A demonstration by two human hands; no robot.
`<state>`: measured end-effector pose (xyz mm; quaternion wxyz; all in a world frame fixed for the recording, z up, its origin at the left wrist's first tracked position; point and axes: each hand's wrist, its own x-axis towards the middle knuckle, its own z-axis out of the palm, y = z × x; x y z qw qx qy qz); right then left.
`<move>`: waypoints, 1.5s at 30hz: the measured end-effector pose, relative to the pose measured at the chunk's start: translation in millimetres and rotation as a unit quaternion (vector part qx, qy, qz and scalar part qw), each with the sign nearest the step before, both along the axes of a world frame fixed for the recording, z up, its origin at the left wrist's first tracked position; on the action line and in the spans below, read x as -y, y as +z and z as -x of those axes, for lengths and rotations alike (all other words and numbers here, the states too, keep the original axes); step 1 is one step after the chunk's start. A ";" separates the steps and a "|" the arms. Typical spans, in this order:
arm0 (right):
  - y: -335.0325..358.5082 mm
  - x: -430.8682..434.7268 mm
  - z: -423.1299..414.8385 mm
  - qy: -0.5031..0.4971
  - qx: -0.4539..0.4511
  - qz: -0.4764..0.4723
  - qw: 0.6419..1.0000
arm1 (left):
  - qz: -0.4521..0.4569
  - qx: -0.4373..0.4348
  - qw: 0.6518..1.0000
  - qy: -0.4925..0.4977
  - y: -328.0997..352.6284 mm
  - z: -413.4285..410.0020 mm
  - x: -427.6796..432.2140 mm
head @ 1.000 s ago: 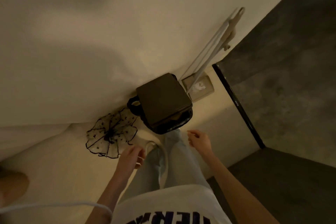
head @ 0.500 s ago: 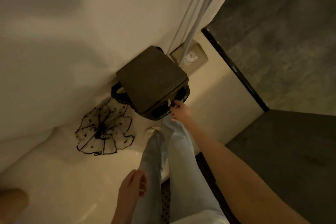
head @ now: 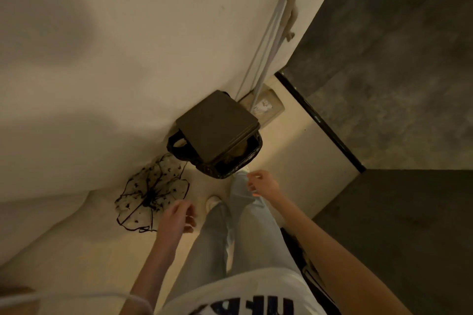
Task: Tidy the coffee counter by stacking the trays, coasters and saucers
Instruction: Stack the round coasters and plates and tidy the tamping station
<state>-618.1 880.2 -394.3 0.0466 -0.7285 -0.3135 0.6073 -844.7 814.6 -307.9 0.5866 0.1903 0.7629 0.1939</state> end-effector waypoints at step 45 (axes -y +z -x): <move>217.0 356.8 -123.0 -0.658 0.108 -0.244 0.704 | -0.179 0.171 0.859 -0.448 109.8 -301.5 104.7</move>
